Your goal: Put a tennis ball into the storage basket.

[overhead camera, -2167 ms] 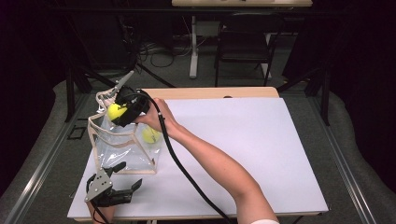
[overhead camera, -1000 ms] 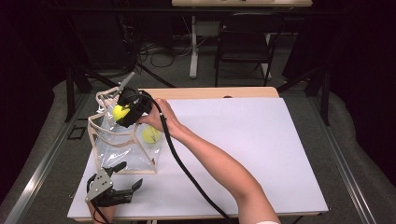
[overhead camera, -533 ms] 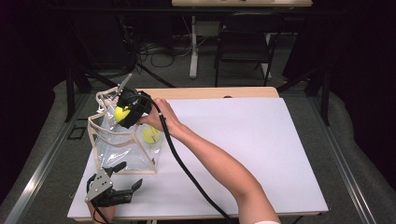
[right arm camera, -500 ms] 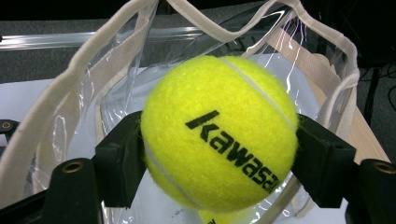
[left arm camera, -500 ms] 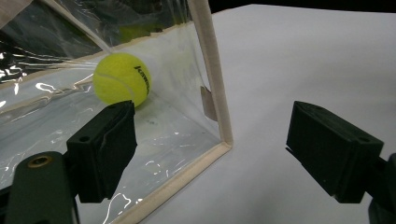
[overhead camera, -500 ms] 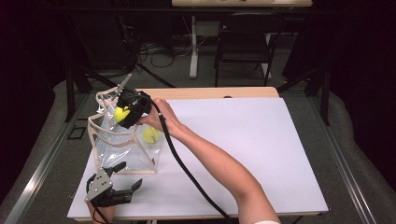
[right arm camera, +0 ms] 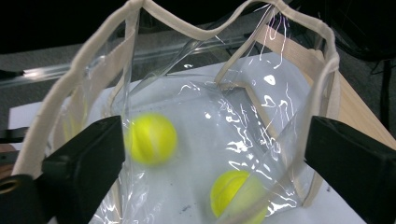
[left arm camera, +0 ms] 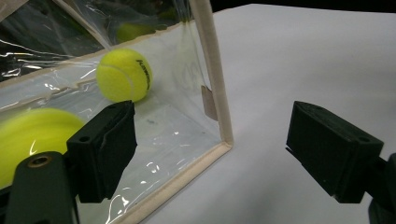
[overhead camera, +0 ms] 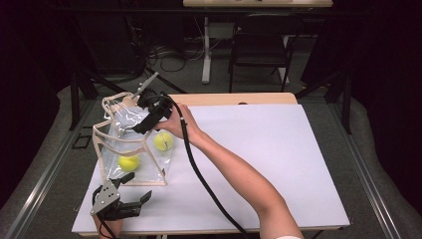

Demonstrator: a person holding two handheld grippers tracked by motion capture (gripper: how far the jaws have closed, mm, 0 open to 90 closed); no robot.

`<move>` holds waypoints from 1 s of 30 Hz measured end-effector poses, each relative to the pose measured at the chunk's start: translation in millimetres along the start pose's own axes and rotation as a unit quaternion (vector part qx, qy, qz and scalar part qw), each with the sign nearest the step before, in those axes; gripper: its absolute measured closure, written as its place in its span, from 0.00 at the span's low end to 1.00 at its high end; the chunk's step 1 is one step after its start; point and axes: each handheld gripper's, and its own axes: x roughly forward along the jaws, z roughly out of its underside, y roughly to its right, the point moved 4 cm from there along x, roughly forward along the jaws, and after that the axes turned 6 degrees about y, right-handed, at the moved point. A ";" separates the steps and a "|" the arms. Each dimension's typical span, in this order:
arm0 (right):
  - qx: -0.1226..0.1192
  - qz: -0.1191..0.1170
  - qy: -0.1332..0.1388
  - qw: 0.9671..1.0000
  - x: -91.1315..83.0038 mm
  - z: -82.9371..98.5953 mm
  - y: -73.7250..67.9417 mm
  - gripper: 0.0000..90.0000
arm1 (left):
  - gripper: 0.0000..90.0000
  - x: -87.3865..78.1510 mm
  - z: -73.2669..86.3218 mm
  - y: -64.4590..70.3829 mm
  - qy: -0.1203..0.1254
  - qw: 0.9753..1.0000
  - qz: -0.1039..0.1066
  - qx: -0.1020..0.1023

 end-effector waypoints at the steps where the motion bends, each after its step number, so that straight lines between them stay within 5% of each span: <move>1: 0.005 -0.005 0.003 1.000 -3.6 1.0 1.5 0.02 | 0.18 0.1 0.1 0.0 -0.001 1.000 0.000 0.000; 9: 0.020 -0.020 0.030 0.999 -30.2 10.9 9.2 0.00 | 0.18 2.2 -0.1 0.4 -0.003 1.000 0.000 0.001; 30: 0.026 0.002 0.038 0.999 -72.8 55.2 25.3 0.00 | 0.18 5.6 0.9 1.2 -0.008 1.000 0.003 0.003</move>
